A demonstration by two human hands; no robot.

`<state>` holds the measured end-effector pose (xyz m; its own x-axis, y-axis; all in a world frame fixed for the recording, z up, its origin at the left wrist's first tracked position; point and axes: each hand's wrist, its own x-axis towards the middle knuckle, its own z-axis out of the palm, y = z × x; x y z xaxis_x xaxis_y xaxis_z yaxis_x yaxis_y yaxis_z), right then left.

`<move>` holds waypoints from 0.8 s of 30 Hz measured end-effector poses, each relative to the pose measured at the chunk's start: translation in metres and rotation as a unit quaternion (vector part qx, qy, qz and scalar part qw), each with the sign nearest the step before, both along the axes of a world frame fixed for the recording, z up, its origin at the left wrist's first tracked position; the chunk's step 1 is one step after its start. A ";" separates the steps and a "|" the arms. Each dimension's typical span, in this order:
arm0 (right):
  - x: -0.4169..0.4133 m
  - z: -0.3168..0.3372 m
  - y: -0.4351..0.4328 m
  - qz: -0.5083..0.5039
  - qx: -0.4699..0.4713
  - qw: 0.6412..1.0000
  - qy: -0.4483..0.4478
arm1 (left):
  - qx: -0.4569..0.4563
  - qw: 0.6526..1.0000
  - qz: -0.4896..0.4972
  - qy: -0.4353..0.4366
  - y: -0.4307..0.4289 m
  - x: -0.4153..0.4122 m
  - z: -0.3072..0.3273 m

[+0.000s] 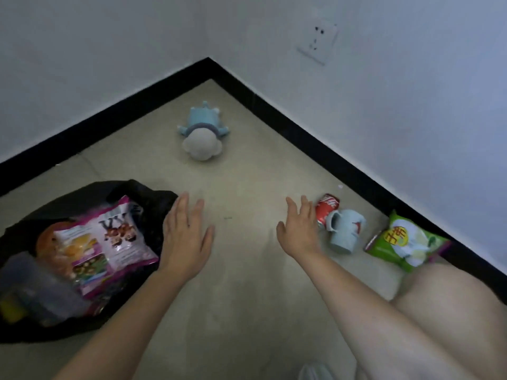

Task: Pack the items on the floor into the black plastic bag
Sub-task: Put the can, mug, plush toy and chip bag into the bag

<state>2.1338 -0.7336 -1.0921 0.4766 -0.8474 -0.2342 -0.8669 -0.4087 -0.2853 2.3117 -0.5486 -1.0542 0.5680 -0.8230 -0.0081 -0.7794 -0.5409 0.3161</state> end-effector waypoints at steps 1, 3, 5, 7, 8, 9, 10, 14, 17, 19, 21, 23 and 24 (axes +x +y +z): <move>-0.014 -0.005 -0.011 -0.055 0.006 0.998 -0.003 | 0.009 1.000 -0.023 0.015 -0.020 -0.012 -0.008; -0.041 -0.015 -0.029 -0.158 0.003 0.987 -0.012 | 0.029 0.997 -0.069 0.034 -0.056 -0.036 -0.022; -0.068 -0.028 -0.044 -0.234 0.014 0.972 -0.005 | 0.039 0.992 -0.107 0.046 -0.084 -0.061 -0.032; -0.098 -0.040 -0.056 -0.279 0.061 0.958 -0.002 | 0.054 0.988 -0.125 0.071 -0.108 -0.082 -0.042; -0.112 -0.046 -0.062 -0.289 0.098 0.952 -0.015 | 0.061 0.986 -0.132 0.086 -0.120 -0.091 -0.045; -0.124 -0.051 -0.067 -0.292 0.131 0.947 -0.035 | 0.068 0.983 -0.135 0.101 -0.132 -0.099 -0.048; -0.131 -0.056 -0.071 -0.293 0.148 0.943 -0.055 | 0.078 0.981 -0.136 0.118 -0.145 -0.106 -0.052; -0.139 -0.065 -0.089 -0.272 0.131 0.950 -0.084 | 0.105 0.970 -0.109 0.189 -0.203 -0.130 -0.070; -0.141 -0.070 -0.096 -0.257 0.121 0.953 -0.103 | 0.112 0.955 -0.071 0.264 -0.245 -0.145 -0.086; -0.143 -0.075 -0.097 -0.239 0.116 0.957 -0.113 | 0.122 0.938 -0.053 0.321 -0.265 -0.156 -0.098; -0.143 -0.078 -0.098 -0.214 0.117 0.962 -0.120 | 0.099 0.907 -0.016 0.408 -0.275 -0.163 -0.110; -0.139 -0.078 -0.100 -0.197 0.125 0.965 -0.119 | 0.049 0.875 0.028 0.481 -0.269 -0.163 -0.118; -0.136 -0.078 -0.100 -0.185 0.133 0.966 -0.118 | 0.023 0.864 0.042 0.501 -0.261 -0.159 -0.120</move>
<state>1.9974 -0.8337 -1.1700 0.2186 -0.8945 -0.3900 -0.8380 0.0327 -0.5446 2.1525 -0.8097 -1.1742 0.3148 -0.7647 -0.5623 -0.0831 -0.6123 0.7862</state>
